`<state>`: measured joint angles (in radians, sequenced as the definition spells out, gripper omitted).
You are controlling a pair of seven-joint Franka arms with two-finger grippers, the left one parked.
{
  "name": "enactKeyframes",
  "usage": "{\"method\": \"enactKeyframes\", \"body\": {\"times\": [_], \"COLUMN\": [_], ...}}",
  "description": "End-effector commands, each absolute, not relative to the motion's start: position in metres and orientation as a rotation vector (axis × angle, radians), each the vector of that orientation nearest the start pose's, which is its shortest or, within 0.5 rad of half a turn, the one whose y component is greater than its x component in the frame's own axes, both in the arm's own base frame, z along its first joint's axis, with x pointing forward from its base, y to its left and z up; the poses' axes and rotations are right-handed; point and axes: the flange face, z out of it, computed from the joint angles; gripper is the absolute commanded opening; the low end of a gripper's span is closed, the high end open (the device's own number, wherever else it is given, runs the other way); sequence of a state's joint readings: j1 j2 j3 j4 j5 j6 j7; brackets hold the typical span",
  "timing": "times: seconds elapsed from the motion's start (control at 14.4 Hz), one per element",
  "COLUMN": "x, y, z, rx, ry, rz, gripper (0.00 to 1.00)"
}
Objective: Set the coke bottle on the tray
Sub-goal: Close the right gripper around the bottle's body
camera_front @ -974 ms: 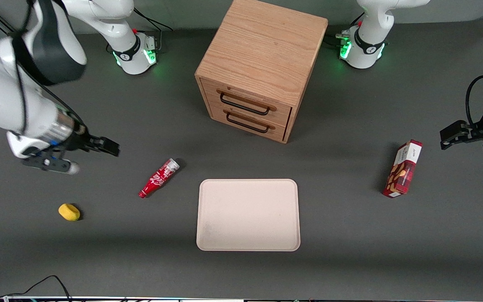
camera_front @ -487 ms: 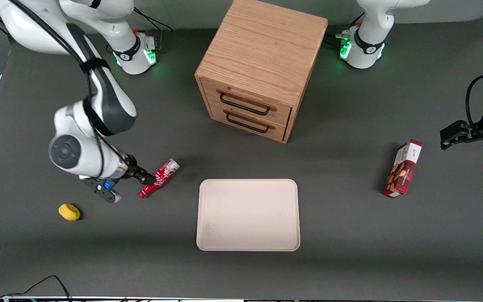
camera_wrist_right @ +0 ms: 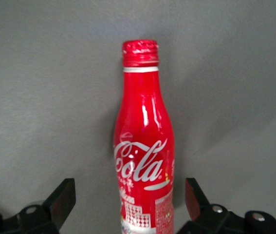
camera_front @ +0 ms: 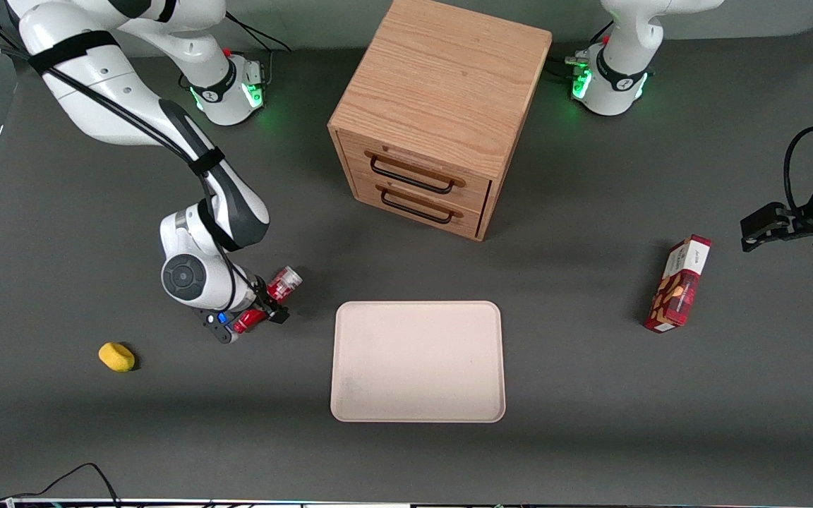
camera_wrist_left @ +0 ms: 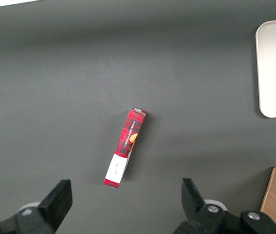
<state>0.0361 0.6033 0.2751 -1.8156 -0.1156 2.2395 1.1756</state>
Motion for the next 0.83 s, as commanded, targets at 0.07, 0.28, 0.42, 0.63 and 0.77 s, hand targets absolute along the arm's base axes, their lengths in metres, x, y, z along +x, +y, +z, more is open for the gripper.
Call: {"method": "enactKeyframes", "body": {"times": [0.07,0.28,0.42,0.63,0.77], "x": [0.596,0.591,0.589,0.588,0.589], "y": [0.182,0.183,0.183,0.182,0.183], "z": [0.189,0.179,0.173,0.174,0.181], "rx": [-2.912,-2.891,-2.89,-2.908,-2.91], "ry": [1.312,1.299,1.296,1.279,1.27], "rz": [0.231,0.198,0.198,0.18,0.167], "gripper": [1.0,1.0,0.89,0.37,0.18]}}
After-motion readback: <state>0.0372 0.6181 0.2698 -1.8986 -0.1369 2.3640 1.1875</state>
